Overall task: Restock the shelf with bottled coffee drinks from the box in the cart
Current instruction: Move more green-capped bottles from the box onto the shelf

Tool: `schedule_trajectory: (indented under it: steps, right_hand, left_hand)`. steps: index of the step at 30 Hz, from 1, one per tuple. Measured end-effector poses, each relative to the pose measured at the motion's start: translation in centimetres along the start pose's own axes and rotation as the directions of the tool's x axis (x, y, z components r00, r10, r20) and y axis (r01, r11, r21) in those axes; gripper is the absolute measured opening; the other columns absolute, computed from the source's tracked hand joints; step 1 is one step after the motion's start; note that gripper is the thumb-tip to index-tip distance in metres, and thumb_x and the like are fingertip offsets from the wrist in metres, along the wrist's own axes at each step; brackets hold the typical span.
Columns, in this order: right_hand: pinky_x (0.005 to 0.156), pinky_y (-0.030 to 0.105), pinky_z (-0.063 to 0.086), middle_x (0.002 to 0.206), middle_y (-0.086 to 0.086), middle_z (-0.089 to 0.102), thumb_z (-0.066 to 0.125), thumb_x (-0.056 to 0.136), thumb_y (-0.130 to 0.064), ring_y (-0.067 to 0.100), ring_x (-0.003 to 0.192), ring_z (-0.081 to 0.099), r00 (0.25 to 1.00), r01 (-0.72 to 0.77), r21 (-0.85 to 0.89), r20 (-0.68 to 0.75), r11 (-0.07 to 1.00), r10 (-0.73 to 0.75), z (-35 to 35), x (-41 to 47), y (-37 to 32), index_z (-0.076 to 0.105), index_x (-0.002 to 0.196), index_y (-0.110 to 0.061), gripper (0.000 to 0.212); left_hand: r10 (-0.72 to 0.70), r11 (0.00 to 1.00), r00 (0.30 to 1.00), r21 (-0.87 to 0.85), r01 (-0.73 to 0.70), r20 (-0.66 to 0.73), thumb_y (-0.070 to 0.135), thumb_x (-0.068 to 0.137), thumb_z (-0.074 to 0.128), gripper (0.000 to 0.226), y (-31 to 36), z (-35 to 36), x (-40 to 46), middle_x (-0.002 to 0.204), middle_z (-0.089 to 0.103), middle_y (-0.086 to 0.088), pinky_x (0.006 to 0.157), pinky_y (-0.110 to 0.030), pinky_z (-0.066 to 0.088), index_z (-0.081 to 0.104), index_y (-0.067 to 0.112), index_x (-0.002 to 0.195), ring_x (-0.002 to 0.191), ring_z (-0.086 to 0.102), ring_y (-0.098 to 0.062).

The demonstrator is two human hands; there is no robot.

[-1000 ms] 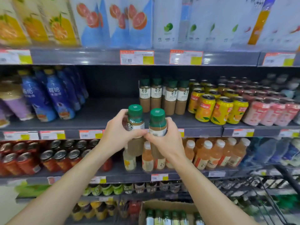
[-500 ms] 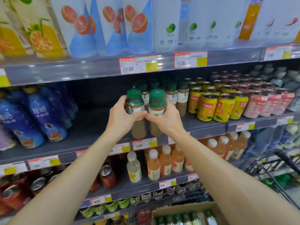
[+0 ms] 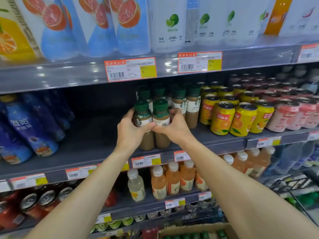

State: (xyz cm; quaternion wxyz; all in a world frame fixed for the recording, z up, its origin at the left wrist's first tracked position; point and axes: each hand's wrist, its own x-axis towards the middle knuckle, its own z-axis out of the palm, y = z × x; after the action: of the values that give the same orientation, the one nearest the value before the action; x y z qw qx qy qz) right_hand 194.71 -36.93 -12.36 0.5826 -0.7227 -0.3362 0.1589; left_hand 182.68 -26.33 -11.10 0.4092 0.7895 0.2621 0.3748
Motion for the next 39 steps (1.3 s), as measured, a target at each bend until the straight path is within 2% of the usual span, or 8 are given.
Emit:
schedule_trajectory:
  steps: [4,9,13,18,24,28,33,39]
  right_hand:
    - [0.088,0.024,0.051,0.116,-0.007,0.063,0.086,0.071,-0.026,0.005,0.105,0.061,0.998,-0.031,0.039,0.054,0.999,0.028,-0.7,0.3,0.8,0.045,0.129,-0.016,0.071]
    - [0.076,0.006,0.046,0.112,-0.014,0.061,0.075,0.079,-0.006,-0.004,0.101,0.059,0.986,-0.018,0.017,0.168,1.0,0.014,-1.3,-0.1,1.6,0.047,0.125,-0.022,0.055]
    - [0.095,0.027,0.05,0.126,-0.007,0.056,0.094,0.054,-0.044,0.005,0.115,0.055,0.998,-0.033,-0.047,0.051,0.998,0.036,0.1,-0.7,2.8,0.039,0.127,-0.017,0.095]
    - [0.085,0.025,0.046,0.113,-0.009,0.057,0.088,0.069,-0.03,0.008,0.106,0.056,0.999,-0.026,-0.165,-0.023,0.986,0.022,-0.4,-1.5,2.9,0.045,0.117,-0.019,0.066]
    - [0.093,0.027,0.048,0.121,-0.007,0.06,0.075,0.073,-0.014,0.007,0.111,0.057,0.985,-0.026,-0.139,0.164,0.99,0.049,-0.7,-1.7,2.6,0.048,0.125,-0.024,0.059]
    - [0.095,0.026,0.041,0.128,-0.001,0.043,0.09,0.062,-0.035,0.008,0.117,0.043,1.0,-0.023,-0.225,-0.015,0.974,0.02,0.3,-2.2,3.2,0.036,0.131,-0.014,0.09]
    - [0.089,0.031,0.049,0.121,0.003,0.055,0.09,0.064,-0.036,0.016,0.113,0.053,0.992,-0.044,-0.245,-0.123,0.968,0.014,0.6,-2.4,3.6,0.038,0.112,-0.018,0.073]
    - [0.084,0.028,0.05,0.12,0.003,0.061,0.086,0.072,-0.029,0.017,0.11,0.058,0.99,-0.043,-0.222,-0.141,0.974,0.011,1.0,-3.1,3.9,0.048,0.118,-0.013,0.061]
  left_hand:
    - [0.003,1.0,0.998,-0.028,-0.001,0.061,0.033,0.068,0.085,0.072,-0.3,0.0,-0.2,0.111,0.066,0.01,0.08,-0.014,0.05,0.051,0.022,0.13,0.098,0.062,0.002]
    - [-0.048,0.999,0.974,-0.014,0.053,0.223,0.018,0.068,0.086,0.094,-1.8,-0.7,-0.5,0.123,0.06,0.012,0.093,-0.025,0.047,0.031,0.031,0.143,0.112,0.056,0.0]
    - [-0.069,0.997,0.972,0.057,0.057,0.226,0.022,0.068,0.087,0.072,-1.7,-0.8,-0.8,0.111,0.061,0.015,0.076,-0.008,0.043,0.047,0.023,0.129,0.099,0.056,0.006]
    - [-0.08,0.993,0.977,0.098,0.062,0.199,0.02,0.07,0.085,0.059,-2.0,-0.8,-0.8,0.109,0.063,0.009,0.07,-0.006,0.039,0.056,0.017,0.121,0.099,0.058,-0.005]
    - [-0.106,0.992,0.978,0.087,0.091,0.18,0.019,0.07,0.085,0.058,-2.1,-0.4,-1.0,0.109,0.064,0.008,0.066,-0.003,0.04,0.057,0.017,0.12,0.095,0.058,-0.002]
    - [-0.12,0.986,0.971,0.141,0.092,0.207,0.024,0.068,0.086,0.059,-1.7,-0.4,-0.8,0.109,0.064,0.008,0.076,-0.017,0.042,0.057,0.016,0.118,0.098,0.057,-0.007]
    - [-0.129,0.985,0.968,0.139,0.1,0.214,0.025,0.068,0.086,0.061,-1.6,-0.4,-0.9,0.113,0.065,0.005,0.071,-0.011,0.04,0.056,0.015,0.12,0.099,0.057,-0.006]
    - [-0.139,0.988,0.981,0.087,0.128,0.133,0.024,0.069,0.085,0.054,-2.3,0.4,-2.0,0.113,0.065,0.003,0.084,-0.026,0.048,0.056,0.015,0.114,0.103,0.059,-0.011]
